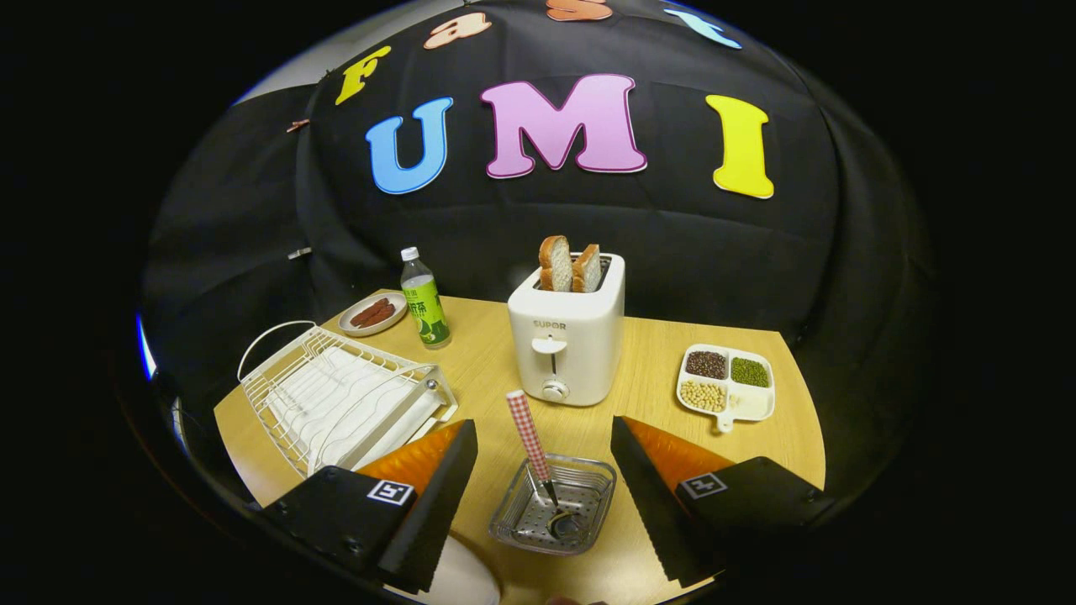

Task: Take the plate from the dish rack, then take the spoon from the basket and place it into the plate.

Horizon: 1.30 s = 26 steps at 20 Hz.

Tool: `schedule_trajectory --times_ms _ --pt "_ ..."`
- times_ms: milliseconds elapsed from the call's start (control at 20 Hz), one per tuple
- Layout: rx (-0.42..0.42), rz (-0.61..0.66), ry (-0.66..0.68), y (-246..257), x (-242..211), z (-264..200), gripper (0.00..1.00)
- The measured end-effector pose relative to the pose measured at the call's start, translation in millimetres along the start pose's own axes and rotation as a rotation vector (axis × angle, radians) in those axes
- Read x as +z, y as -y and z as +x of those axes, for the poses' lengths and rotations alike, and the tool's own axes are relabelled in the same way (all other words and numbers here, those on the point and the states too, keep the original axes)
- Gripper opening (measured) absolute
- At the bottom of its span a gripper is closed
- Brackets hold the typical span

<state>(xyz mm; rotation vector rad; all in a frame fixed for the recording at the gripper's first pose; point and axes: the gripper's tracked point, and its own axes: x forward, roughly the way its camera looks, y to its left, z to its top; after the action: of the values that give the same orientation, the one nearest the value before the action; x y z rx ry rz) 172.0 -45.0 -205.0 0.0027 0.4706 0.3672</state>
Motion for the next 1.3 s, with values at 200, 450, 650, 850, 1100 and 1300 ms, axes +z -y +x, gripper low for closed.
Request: schedule_trajectory --times_ms 200,450,650,850,1100,1300 --pt "-0.008 -0.048 -0.033 -2 -5 28 0.98" --pt "-0.003 -0.062 -0.089 -7 -18 61 0.88" --pt "-0.029 -0.037 -0.121 -7 -23 74 0.70" --pt "-0.071 -0.028 -0.111 -1 -17 73 0.35" --pt "-0.119 -0.089 -0.083 10 -7 58 0.15" --pt "-0.128 -0.069 -0.042 17 14 43 0.13"
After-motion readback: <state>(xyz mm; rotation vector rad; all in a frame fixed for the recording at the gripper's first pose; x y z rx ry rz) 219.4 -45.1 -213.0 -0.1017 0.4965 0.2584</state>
